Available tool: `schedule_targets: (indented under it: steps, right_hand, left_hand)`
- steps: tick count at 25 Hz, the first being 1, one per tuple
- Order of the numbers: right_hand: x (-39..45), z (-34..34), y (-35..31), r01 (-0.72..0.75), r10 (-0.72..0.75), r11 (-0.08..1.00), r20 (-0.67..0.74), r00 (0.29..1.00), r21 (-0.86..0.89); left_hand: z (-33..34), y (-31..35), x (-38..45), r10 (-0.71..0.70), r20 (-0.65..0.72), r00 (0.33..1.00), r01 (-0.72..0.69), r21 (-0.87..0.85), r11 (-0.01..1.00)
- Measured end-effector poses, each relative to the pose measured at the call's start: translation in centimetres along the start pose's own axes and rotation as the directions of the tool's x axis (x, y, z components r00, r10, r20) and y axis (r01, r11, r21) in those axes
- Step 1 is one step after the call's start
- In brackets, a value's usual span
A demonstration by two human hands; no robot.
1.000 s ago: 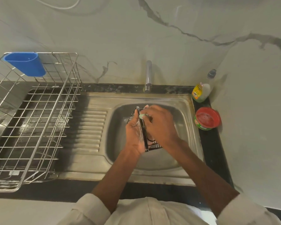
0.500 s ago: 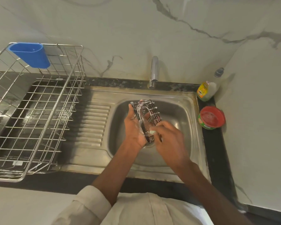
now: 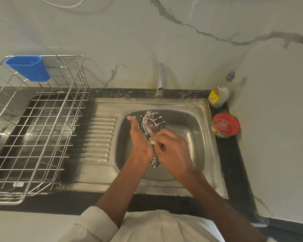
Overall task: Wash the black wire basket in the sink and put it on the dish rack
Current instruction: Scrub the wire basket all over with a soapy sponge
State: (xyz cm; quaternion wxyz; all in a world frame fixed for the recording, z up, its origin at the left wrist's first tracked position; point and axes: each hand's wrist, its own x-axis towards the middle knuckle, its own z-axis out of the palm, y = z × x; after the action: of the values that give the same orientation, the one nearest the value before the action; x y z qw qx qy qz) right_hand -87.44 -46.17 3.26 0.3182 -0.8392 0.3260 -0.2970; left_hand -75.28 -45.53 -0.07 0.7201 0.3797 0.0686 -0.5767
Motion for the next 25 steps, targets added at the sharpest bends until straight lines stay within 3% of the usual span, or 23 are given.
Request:
schedule_targets:
  steps: [5, 7, 10, 13, 17, 20, 25]
  right_hand:
    - [5.9, 0.9, -0.5, -0.003, 0.002, 0.998, -0.011, 1.0, -0.063]
    - [6.2, 0.2, 0.8, 0.084, -0.079, 0.993, 0.062, 0.995, -0.087]
    - [7.1, -1.2, 2.7, 0.024, -0.018, 0.995, 0.067, 0.998, -0.096]
    - [4.4, -1.3, 3.1, 0.088, -0.077, 0.991, 0.107, 0.991, -0.1]
    - [-1.0, -1.1, 2.9, -0.079, 0.078, 0.995, -0.021, 0.997, -0.058]
    - [3.2, 0.1, 3.3, -0.091, 0.083, 0.993, -0.097, 0.992, -0.074]
    - [6.8, 0.1, 2.7, -0.024, 0.031, 0.981, 0.035, 0.999, -0.193]
  left_hand:
    - [0.6, -0.8, -0.7, -0.009, 0.057, 0.998, 0.003, 0.103, 0.995]
    - [0.5, -0.2, -0.7, -0.014, 0.028, 1.0, 0.009, 0.144, 0.99]
    - [0.2, 0.0, -0.4, -0.046, 0.042, 0.998, 0.037, 0.2, 0.979]
    - [0.3, 0.3, 0.0, -0.034, 0.007, 0.999, 0.032, 0.185, 0.982]
    - [-0.4, 0.3, 0.6, -0.032, 0.007, 0.999, 0.03, 0.18, 0.983]
    - [-0.7, -1.0, 0.5, -0.071, 0.045, 0.997, 0.059, 0.224, 0.973]
    - [0.1, 0.3, 0.3, -0.064, 0.032, 0.997, 0.056, 0.198, 0.979]
